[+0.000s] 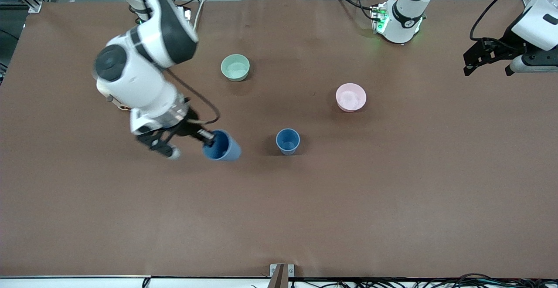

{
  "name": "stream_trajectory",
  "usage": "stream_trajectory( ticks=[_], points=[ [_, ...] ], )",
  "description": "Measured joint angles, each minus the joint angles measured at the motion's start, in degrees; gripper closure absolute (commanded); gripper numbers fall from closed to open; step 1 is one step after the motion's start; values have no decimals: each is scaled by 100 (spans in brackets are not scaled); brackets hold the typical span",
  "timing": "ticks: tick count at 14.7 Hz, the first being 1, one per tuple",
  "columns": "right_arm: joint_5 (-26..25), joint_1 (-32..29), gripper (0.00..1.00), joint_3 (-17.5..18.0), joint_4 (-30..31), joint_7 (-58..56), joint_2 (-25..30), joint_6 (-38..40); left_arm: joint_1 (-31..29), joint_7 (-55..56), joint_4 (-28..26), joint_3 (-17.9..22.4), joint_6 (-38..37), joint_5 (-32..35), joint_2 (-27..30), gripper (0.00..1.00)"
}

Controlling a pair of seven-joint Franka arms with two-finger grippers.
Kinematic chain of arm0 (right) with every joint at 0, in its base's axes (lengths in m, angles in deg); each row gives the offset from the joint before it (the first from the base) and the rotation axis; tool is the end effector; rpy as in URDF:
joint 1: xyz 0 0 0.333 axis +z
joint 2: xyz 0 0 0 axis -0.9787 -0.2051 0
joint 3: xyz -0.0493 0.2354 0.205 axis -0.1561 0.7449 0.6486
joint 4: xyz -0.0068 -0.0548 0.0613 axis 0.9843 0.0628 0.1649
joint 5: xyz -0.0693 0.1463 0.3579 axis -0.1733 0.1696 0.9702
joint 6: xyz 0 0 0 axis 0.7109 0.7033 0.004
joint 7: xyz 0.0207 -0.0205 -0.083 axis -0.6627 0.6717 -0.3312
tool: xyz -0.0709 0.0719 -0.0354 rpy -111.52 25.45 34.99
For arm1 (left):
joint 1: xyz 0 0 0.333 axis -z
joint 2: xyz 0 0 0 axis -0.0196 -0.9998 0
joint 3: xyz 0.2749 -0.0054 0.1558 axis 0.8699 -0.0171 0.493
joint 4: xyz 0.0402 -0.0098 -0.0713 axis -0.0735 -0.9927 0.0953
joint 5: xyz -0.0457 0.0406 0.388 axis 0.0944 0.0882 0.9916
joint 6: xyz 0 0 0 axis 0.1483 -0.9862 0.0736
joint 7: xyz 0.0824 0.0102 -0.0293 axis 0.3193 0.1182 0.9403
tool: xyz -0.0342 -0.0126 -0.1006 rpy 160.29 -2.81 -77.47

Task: Stack blue cups with both arms
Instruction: 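Lower the held blue cup into the standing cup with the right gripper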

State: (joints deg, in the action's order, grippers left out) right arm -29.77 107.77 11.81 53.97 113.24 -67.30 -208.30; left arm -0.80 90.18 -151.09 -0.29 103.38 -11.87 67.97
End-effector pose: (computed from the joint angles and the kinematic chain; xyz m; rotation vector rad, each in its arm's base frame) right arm 0.5859 0.3343 0.4708 -2.7692 0.6685 -0.0875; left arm 0.5093 -0.0642 0.6462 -3.1122 0.0666 -0.0502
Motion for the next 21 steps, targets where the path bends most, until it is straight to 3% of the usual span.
stream_trajectory(
  ticks=[2,4,7,12,21],
  points=[
    [-209,585,99,-4,7,475,-113,-234,5,-5,110,0,-39,0,-95,0],
    [-726,1087,99,-5,10,1053,-349,-363,4,-21,145,3,-45,0,-154,0],
    [-953,1453,99,-13,14,1400,-704,-594,5,-92,150,4,-50,-25,-177,0],
    [-1087,1550,99,-68,3,1531,-1137,-1072,5,-95,156,4,-70,-29,-177,0],
    [-1391,1552,97,-100,-4,1534,-1281,-1226,5,-95,156,4,-71,-29,-180,0]
  ],
)
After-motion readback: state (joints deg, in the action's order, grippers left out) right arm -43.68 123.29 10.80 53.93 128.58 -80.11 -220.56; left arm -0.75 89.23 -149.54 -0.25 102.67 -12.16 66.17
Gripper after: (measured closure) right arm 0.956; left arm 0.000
